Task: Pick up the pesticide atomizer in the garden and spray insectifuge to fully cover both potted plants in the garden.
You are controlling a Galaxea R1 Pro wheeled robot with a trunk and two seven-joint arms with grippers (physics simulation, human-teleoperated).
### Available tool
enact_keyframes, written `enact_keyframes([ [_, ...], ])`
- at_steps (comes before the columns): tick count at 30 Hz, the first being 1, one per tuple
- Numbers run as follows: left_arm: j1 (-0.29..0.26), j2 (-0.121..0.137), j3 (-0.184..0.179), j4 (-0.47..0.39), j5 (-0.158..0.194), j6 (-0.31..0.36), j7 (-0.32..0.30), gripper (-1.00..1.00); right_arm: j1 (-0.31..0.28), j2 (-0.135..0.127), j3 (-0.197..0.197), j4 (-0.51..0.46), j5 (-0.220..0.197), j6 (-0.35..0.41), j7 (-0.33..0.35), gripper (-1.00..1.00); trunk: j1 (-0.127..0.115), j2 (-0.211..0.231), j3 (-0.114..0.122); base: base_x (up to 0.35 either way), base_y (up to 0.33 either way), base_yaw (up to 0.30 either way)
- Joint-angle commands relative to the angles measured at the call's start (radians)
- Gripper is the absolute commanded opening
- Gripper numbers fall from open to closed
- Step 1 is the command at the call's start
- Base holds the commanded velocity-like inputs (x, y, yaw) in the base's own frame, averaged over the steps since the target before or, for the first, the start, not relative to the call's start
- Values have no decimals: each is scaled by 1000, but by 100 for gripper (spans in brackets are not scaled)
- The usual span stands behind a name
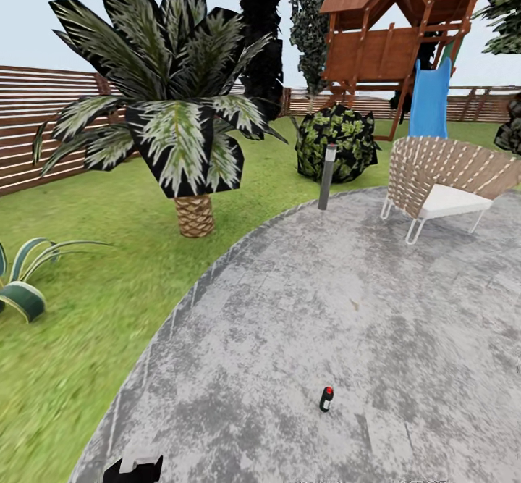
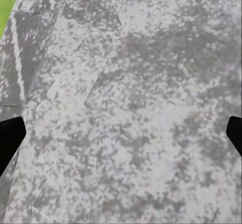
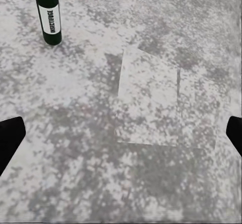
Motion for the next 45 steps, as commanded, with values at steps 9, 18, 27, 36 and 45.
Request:
enact_keyframes([
  [9, 0, -1, 6, 0, -2, -3, -2, 100, -1, 0, 1, 1, 4, -2, -4, 100, 0, 0, -1, 0, 0, -296],
  [18, 0, -1, 6, -1, -2, -3, -2, 100, -1, 0, 1, 1, 4, -2, -4, 100, 0, 0, -1, 22, 178, -296],
  [27, 0, -1, 5, -1, -3, -3, -2, 100, -1, 0, 1, 1, 4, -2, -4, 100, 0, 0, -1, 120, 298, -296],
  [36, 0, -1, 6, -1, -3, -3, -2, 100, -1, 0, 1, 1, 5, -2, -4, 100, 0, 0, -1, 155, 298, -296],
  [45, 0, -1, 6, -1, -3, -3, -2, 100, -1, 0, 1, 1, 5, -2, -4, 100, 0, 0, -1, 116, 255, -296],
])
